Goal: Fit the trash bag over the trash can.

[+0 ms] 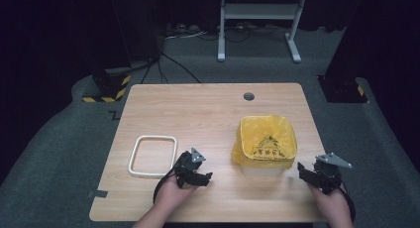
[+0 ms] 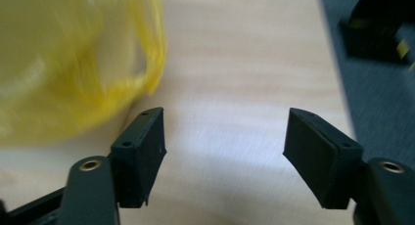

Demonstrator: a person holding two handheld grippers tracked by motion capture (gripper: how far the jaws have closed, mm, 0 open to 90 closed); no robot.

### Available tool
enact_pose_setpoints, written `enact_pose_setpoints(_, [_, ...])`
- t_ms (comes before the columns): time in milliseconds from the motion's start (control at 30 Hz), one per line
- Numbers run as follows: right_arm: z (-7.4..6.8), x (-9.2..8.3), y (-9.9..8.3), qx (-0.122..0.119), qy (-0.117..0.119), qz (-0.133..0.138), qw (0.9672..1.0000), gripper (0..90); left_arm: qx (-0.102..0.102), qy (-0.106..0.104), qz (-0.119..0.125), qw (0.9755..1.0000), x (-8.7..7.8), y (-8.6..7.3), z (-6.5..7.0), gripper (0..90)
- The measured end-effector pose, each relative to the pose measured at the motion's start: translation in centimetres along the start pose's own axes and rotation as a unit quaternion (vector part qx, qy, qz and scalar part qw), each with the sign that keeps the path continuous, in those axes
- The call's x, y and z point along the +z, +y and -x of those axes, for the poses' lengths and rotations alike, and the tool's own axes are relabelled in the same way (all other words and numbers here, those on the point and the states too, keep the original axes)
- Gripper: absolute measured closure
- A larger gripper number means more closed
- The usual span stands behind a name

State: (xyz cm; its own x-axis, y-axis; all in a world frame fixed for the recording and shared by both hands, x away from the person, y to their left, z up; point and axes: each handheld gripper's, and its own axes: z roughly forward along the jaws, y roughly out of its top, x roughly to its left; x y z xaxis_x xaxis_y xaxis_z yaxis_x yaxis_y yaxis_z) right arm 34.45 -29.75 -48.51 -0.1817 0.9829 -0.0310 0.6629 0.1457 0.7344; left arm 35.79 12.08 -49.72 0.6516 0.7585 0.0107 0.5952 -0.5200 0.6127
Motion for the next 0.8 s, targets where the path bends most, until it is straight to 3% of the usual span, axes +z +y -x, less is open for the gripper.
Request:
enact_pose_setpoints(67, [0.0, 0.5, -0.1, 0.001, 0.005, -0.036, 0.9993, 28.2, 0.002, 0.002, -0.006, 1.0, 0.3, -0.2, -0.1, 26.4])
enact_pose_setpoints(133, [0.2, 0.9, -0.2, -0.004, 0.001, -0.056, 0.9984, 33.1, 0.008, 0.002, -0.013, 0.9999, 0.6, -0.3, -0.2, 26.4])
enact_pose_setpoints(233, [0.6, 1.6, 0.0, 0.014, 0.001, -0.099, 0.995, 34.0, 0.003, -0.006, -0.017, 0.9998, 1.0, -0.5, -0.2, 26.1])
enact_pose_setpoints(300, [0.8, 2.1, 0.1, 0.026, 0.001, -0.135, 0.9904, 29.9, 0.004, -0.009, -0.023, 0.9997, 1.0, -0.3, -0.3, 25.9])
enact_pose_setpoints(400, [0.7, 2.5, 0.6, 0.025, -0.008, -0.162, 0.9864, 28.3, 0.003, -0.011, -0.023, 0.9997, 1.1, -0.3, -0.3, 25.1])
enact_pose_setpoints(467, [0.7, 2.8, 1.4, 0.029, -0.011, -0.195, 0.9803, 27.4, 0.005, -0.015, -0.019, 0.9997, 1.1, -0.4, -0.2, 22.9])
enact_pose_setpoints(500, [0.6, 3.0, 1.8, 0.035, -0.011, -0.213, 0.9763, 26.2, 0.006, -0.015, -0.019, 0.9997, 1.2, -0.5, -0.2, 21.4])
enact_pose_setpoints(567, [0.5, 3.6, 2.7, 0.044, -0.015, -0.263, 0.9638, 23.5, 0.009, -0.017, -0.02, 0.9996, 1.1, -0.6, -0.1, 19.6])
enact_pose_setpoints(600, [0.4, 3.9, 3.0, 0.047, -0.015, -0.279, 0.9591, 22.3, 0.01, -0.019, -0.02, 0.9996, 1.2, -0.6, -0.1, 18.7])
enact_pose_setpoints(633, [0.3, 4.2, 3.4, 0.053, -0.019, -0.298, 0.9529, 21.7, 0.01, -0.019, -0.018, 0.9996, 1.2, -0.6, -0.1, 17.9])
enact_pose_setpoints(667, [0.2, 4.6, 3.9, 0.061, -0.021, -0.322, 0.9445, 21.8, 0.01, -0.019, -0.019, 0.9996, 1.2, -0.6, -0.1, 17.4])
enact_pose_setpoints(700, [0.1, 4.8, 4.2, 0.061, -0.02, -0.334, 0.9404, 21.2, 0.009, -0.02, -0.02, 0.9996, 1.2, -0.6, 0.0, 17.0])
enact_pose_setpoints(767, [0.0, 5.5, 4.7, 0.063, -0.019, -0.366, 0.9281, 18.6, 0.009, -0.019, -0.016, 0.9997, 1.3, -0.6, 0.1, 14.9])
enact_pose_setpoints(800, [-0.1, 5.7, 4.9, 0.061, -0.017, -0.378, 0.9238, 17.6, 0.009, -0.019, -0.015, 0.9997, 1.4, -0.7, 0.1, 13.8])
